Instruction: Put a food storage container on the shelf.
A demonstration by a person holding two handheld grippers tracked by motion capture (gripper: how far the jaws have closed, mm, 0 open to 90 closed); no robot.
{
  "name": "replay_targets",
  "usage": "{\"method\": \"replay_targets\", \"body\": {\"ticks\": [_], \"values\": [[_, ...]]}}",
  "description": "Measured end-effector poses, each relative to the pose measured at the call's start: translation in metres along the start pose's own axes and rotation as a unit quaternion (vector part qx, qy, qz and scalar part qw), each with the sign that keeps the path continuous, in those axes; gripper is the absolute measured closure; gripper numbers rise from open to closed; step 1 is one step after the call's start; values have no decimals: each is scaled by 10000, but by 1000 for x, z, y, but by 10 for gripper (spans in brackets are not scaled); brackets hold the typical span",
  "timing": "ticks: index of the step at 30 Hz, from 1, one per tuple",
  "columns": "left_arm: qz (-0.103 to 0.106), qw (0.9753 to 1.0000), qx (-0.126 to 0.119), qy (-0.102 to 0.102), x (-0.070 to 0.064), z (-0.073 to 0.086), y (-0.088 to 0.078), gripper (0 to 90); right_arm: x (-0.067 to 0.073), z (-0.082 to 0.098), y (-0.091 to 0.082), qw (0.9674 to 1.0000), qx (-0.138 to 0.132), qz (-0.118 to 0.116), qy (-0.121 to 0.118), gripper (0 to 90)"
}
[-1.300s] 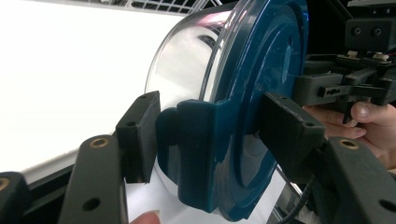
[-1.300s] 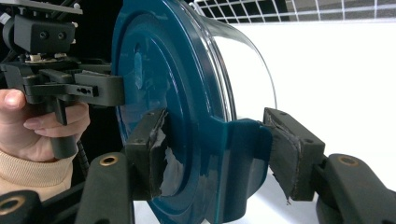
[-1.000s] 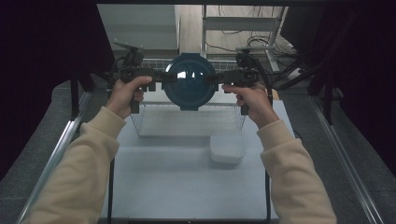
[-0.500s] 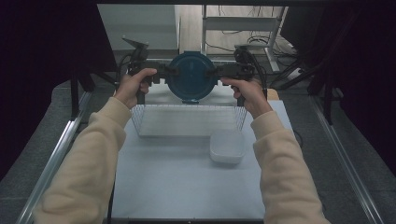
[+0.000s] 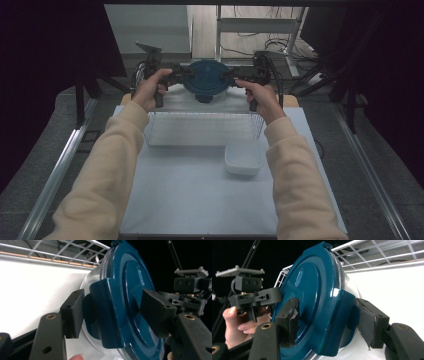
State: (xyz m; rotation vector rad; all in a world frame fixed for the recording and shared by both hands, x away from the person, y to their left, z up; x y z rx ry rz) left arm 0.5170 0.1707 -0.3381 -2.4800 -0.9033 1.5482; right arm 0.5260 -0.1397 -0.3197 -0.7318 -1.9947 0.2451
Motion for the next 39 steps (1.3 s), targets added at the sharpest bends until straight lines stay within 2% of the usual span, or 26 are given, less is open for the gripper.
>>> {"method": "replay_targets", "body": {"ticks": [2,7,8,9,10,11,13,15,17,18,19,22,24,25,28,31,35,36,39], "values": [[4,10000,-73,8,1,0,0,383,-3,0,2,9999,-27,-15,166,380],[6,9999,-129,59,0,2,1,371,-4,5,2,9994,-249,-27,242,381],[4,9999,-124,113,-1,3,2,349,-3,7,2,9988,-362,6,319,374],[-39,9997,-120,195,-2,5,2,316,-2,9,3,9982,-464,36,380,331],[-167,9992,-159,317,-4,6,2,280,-1,10,4,9973,-569,-29,454,270],[-263,9983,-249,446,-6,7,1,254,1,12,4,9962,-680,-119,530,227],[-496,9955,-401,700,-10,10,-4,204,7,16,4,9954,-808,-37,512,165],[-645,9922,-525,933,-15,14,-10,180,14,19,3,9952,-925,186,266,121],[-800,9873,-663,1203,-22,19,-17,178,22,23,1,9937,-1013,471,-14,107],[-853,9849,-731,1318,-24,22,-21,183,31,28,-1,9911,-1084,694,-344,103],[-877,9832,-811,1383,-27,25,-24,183,31,28,-1,9911,-1084,694,-344,103],[-989,9789,-872,1564,-31,34,-34,183,42,39,-6,9865,-1115,830,-862,83],[-971,9759,-894,1739,-33,42,-42,193,47,45,-10,9844,-1048,897,-1092,77],[-961,9746,-881,1823,-34,47,-46,192,49,48,-13,9830,-1025,901,-1225,74],[-840,9733,-881,1946,-37,61,-56,193,54,59,-25,9793,-977,825,-1568,75],[-851,9691,-863,2146,-37,75,-65,202,53,68,-38,9751,-859,857,-1857,95],[-702,9668,-797,2324,-40,97,-74,206,50,81,-55,9706,-790,823,-2119,113],[-682,9657,-785,2379,-41,102,-77,205,49,85,-60,9699,-780,766,-2175,126],[-678,9615,-729,2561,-44,120,-84,203,46,97,-73,9652,-774,696,-2400,137]]}}
Point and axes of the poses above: each handheld gripper's, and its own axes: y roughly forward along the jaws, z roughly out of its underside, x roughly to its left, the point moved 1 cm from there along y, roughly forward along the jaws, and after that the axes turned 2 degrees about -x, right-handed, at the moved point
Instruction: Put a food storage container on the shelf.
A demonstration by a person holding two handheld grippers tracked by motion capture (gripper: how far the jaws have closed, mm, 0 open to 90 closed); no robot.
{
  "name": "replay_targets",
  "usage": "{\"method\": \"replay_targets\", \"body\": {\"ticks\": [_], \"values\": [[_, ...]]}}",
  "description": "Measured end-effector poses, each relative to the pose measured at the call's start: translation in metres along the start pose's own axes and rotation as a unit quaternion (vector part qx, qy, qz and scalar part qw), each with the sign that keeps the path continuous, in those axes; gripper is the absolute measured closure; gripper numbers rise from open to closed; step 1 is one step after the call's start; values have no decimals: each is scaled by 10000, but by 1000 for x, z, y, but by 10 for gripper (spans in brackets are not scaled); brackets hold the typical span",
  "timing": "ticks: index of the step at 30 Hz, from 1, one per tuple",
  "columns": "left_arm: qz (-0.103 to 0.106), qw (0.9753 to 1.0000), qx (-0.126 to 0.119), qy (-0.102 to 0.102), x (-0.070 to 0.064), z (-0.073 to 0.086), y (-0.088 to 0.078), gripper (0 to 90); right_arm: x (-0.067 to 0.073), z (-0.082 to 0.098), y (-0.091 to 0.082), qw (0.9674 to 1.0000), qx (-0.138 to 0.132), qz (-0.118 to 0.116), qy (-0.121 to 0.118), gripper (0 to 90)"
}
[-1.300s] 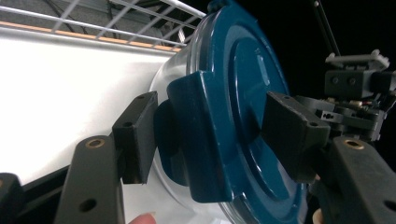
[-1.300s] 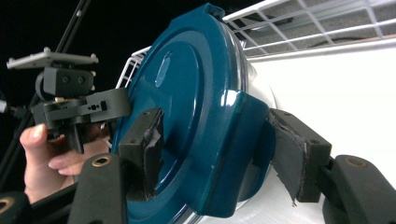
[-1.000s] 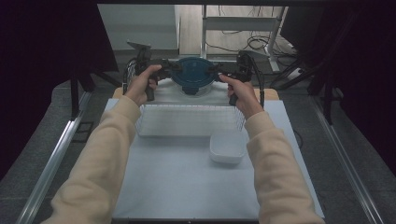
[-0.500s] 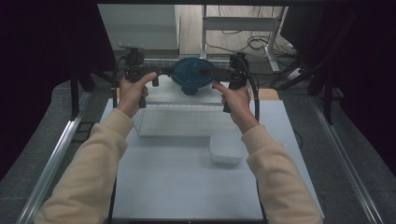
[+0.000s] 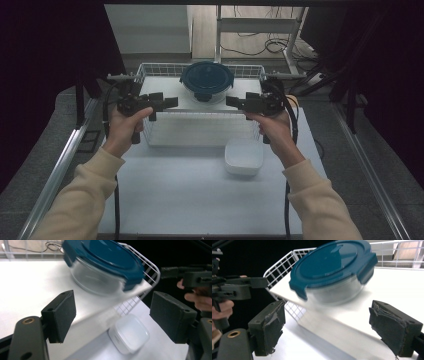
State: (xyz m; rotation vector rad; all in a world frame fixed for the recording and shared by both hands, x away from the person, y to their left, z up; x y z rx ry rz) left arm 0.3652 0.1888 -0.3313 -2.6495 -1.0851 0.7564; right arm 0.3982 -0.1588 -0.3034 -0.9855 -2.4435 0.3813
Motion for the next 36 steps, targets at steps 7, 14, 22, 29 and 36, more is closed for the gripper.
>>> {"method": "replay_targets", "body": {"ticks": [7,14,22,29,36], "values": [[-216,9985,259,428,-15,43,-13,208,-7,36,-34,9997,-144,-167,-134,174],[-497,9946,660,624,-15,99,-20,208,-18,85,-63,9992,16,17,-399,192],[-576,9913,990,654,-12,145,-13,206,-33,140,-71,9987,298,205,-365,202],[-690,9881,1197,674,-10,170,-13,216,-45,165,-73,9975,557,310,-306,230],[-667,9902,1073,588,-11,170,-17,221,-45,172,-67,9944,762,472,-564,255]]}}
Point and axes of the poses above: each handheld gripper's, and its own axes: y roughly forward along the jaws, z roughly out of its underside, x roughly to its left, the point moved 1 cm from there along y, roughly forward along the jaws, and after that the axes turned 2 degrees about -x, right-handed, at the moved point
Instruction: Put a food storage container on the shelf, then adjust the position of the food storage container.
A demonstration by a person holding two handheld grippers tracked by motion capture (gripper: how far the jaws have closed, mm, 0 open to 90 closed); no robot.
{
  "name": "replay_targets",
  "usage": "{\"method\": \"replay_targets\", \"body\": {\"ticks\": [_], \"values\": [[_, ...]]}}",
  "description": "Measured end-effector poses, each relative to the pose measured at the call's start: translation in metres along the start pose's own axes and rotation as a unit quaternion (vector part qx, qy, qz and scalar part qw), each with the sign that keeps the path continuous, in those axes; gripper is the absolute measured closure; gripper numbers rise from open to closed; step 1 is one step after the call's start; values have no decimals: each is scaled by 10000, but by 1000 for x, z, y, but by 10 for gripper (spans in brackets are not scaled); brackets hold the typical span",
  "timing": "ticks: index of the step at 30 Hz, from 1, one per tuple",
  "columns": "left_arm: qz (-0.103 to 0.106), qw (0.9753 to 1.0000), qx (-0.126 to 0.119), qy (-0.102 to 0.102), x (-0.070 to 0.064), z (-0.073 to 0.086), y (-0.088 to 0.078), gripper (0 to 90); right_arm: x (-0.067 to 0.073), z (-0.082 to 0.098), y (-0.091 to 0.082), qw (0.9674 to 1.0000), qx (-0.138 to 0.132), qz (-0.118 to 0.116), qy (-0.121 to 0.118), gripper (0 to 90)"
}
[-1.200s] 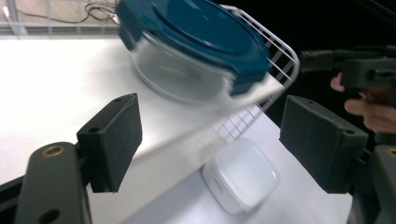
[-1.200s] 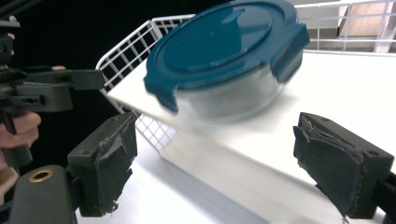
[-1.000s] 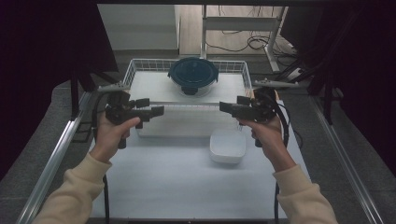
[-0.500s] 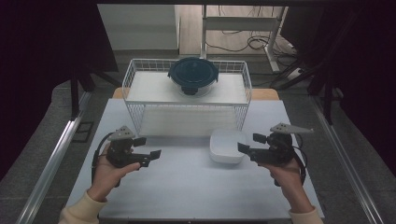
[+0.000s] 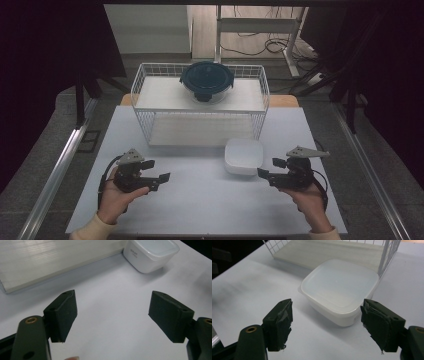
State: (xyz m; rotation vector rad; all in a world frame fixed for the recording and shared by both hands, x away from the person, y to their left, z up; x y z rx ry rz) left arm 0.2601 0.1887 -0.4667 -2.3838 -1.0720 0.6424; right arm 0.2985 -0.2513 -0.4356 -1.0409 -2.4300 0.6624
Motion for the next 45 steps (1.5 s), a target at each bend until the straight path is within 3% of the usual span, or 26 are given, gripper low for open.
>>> {"method": "replay_targets", "body": {"ticks": [3,12,18,23,29,31,34,37,41,45], "values": [[-97,9999,38,60,-1,1,1,221,2,1,3,9999,106,-20,-87,263],[17,10000,55,-63,2,3,2,216,-3,4,9,9997,227,-68,-23,291],[51,9999,81,-105,5,4,2,217,-2,0,9,9995,281,-121,-93,374],[13,9999,88,-107,7,4,0,216,-2,-13,16,9987,408,-86,-305,486],[94,9995,198,-220,11,9,5,215,-10,-38,39,9960,706,56,-551,603],[110,9994,241,-223,12,10,6,214,-11,-47,48,9940,790,179,-735,666],[132,9993,263,-219,12,11,7,213,-14,-59,60,9880,850,521,-1180,781],[145,9993,270,-219,11,12,7,213,-16,-69,72,9827,879,650,-1495,871],[145,9993,275,-222,11,13,8,213,-19,-79,87,9734,1058,824,-1860,893],[161,9992,297,-231,12,13,8,213,-18,-85,102,9672,1219,929,-2025,895]]}}
Point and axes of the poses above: each handheld gripper's, and its own axes: y roughly forward along the jaws, z roughly out of its underside, x roughly to its left, the point moved 1 cm from there along y, roughly forward along the jaws, and after that the axes turned 2 degrees about -x, right-handed, at the moved point
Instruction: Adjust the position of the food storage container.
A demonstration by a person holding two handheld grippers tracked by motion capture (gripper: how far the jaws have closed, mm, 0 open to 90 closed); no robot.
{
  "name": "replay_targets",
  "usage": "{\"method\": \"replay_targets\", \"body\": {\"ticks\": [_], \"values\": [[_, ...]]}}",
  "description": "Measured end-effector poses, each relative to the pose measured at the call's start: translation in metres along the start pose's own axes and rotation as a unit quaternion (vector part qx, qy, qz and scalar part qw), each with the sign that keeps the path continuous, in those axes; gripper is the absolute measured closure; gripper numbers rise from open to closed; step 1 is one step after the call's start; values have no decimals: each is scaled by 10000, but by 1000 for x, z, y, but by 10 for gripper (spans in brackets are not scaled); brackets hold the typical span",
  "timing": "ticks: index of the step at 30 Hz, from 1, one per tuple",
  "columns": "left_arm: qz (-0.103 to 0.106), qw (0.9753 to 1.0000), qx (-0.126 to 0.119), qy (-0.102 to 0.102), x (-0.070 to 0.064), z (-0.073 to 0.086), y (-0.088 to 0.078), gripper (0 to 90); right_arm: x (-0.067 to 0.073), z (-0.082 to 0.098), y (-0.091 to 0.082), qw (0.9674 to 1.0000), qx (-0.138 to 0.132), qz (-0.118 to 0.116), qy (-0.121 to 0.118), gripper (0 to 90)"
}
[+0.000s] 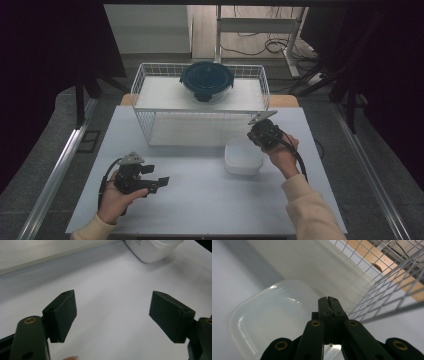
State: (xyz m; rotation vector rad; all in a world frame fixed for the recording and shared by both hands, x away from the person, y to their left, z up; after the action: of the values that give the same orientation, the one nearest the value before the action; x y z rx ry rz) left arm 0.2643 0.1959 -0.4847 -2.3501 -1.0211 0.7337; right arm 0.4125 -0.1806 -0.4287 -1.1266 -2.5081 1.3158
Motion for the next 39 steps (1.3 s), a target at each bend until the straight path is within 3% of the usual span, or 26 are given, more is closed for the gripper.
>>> {"method": "replay_targets", "body": {"ticks": [10,17,24,30,39], "values": [[23,10000,4,-14,0,1,1,214,1,-7,31,9982,321,158,-486,896],[50,10000,27,-26,1,2,2,214,2,-5,42,9958,489,269,-730,896],[74,9999,66,-37,1,3,4,215,3,-5,42,9949,477,238,-852,898],[102,9999,92,-25,0,3,5,214,8,-6,38,9941,526,57,-949,898],[124,9999,100,-39,-1,3,6,215,6,-9,48,9915,583,359,-1108,897]]}}
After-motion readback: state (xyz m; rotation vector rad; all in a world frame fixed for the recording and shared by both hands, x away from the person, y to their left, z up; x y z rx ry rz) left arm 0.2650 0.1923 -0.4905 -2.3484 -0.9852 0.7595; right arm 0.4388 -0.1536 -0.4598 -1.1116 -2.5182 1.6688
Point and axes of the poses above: each handheld gripper's, and its own axes: y roughly forward along the jaws, z roughly out of its underside, x roughly to its left, the point moved 1 cm from there along y, roughly forward along the jaws, and after that the axes turned 2 degrees about -x, right-handed, at the moved point
